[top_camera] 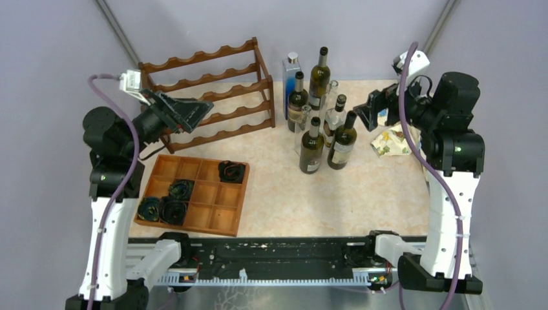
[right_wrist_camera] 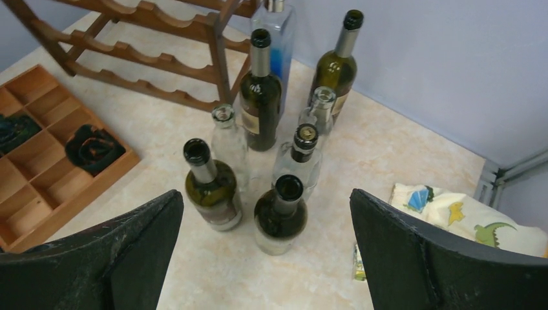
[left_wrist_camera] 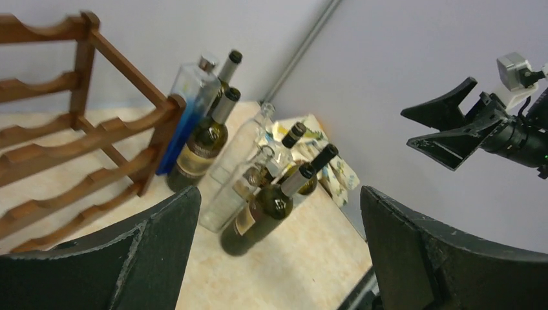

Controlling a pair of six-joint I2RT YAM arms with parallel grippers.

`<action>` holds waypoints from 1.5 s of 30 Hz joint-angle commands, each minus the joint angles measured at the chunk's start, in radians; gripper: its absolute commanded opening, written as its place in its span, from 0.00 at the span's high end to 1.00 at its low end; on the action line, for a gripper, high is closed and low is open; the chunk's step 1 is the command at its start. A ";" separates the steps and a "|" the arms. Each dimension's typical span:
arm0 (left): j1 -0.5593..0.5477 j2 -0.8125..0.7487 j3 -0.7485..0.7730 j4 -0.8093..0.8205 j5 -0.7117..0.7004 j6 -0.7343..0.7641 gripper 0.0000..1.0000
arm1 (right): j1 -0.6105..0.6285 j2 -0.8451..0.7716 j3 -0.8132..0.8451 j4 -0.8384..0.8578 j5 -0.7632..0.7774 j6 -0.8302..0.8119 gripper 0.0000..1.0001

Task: Put the wine bottle on the wine rack
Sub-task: Pick up the wine bottle from the center of the board.

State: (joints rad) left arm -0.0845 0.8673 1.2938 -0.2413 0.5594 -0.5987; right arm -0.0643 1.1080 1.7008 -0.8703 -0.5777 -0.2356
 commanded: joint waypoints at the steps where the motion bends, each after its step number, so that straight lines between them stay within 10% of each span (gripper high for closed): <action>1: -0.043 0.056 -0.008 0.034 0.132 -0.035 0.01 | -0.011 -0.036 -0.027 -0.039 -0.111 -0.062 0.02; 10: -0.678 0.300 0.152 -0.127 -0.285 0.256 0.01 | -0.013 -0.066 -0.106 -0.076 -0.183 -0.147 0.02; 19: -0.709 0.260 -0.276 0.451 -0.186 0.299 0.03 | -0.014 -0.149 -0.266 -0.036 -0.231 -0.249 0.02; 45: -0.715 0.755 -0.244 0.867 -0.277 0.451 0.24 | -0.015 -0.268 -0.647 0.126 -0.126 -0.144 0.02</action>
State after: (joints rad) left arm -0.7902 1.5875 0.9981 0.5407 0.2897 -0.2012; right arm -0.0704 0.8391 1.0611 -0.8280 -0.6827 -0.3965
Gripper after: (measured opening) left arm 0.778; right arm 0.983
